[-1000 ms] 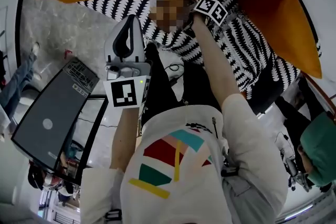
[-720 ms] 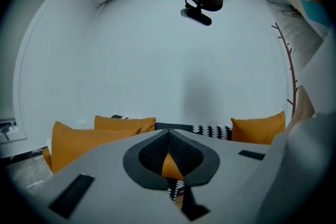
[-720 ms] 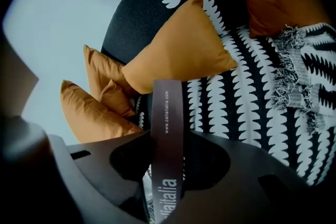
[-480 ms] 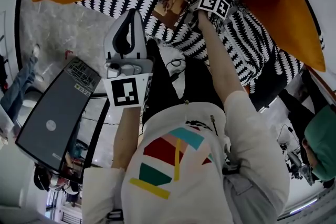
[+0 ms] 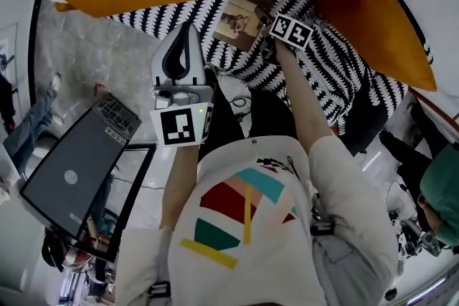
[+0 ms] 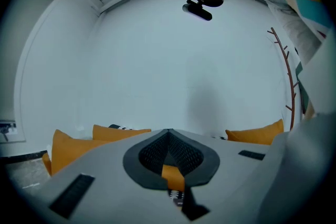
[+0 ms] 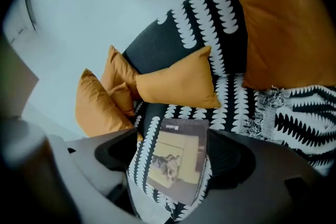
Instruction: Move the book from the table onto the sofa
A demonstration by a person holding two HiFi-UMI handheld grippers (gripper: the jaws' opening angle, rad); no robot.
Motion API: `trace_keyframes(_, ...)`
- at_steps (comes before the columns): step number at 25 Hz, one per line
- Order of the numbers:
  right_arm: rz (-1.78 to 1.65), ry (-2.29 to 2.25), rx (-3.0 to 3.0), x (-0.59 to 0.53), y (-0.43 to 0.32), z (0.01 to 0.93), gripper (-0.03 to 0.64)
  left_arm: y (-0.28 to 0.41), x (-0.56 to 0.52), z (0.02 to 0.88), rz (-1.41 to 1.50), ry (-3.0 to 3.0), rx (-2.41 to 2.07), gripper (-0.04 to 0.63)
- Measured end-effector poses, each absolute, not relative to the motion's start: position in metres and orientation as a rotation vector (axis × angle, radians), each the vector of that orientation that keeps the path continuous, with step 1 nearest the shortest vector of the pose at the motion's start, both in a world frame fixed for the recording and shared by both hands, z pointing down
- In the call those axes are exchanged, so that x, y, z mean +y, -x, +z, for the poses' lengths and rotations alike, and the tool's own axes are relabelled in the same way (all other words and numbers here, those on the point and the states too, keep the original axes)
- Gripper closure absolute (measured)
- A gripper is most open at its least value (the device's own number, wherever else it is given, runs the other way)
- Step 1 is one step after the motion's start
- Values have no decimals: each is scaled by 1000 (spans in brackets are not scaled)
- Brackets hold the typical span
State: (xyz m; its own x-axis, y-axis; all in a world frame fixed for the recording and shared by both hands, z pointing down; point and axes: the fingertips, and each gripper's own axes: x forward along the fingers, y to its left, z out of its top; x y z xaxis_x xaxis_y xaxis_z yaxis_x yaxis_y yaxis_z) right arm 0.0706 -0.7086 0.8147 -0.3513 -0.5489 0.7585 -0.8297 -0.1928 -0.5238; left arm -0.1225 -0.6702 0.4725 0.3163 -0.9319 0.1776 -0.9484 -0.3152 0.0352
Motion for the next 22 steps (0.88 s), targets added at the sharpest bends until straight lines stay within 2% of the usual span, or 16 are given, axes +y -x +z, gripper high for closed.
trace_keyframes(11, 1275, -1596, -2100, -709, -74, 621, 237, 134, -692, 369, -77, -2511, -1909, 592)
trace_keyframes(12, 1239, -1620, -2142, -714, -72, 601, 276, 134, -694, 361, -92, -2536, -1905, 592)
trace_keyframes(15, 1094, -1674, -2271, -717, -67, 537, 590, 128, -694, 345, -112, -2596, -1866, 592)
trace_keyframes(22, 485, -1796, -2334, -688, -31, 410, 604, 111, -687, 312, -117, -2795, -1700, 592)
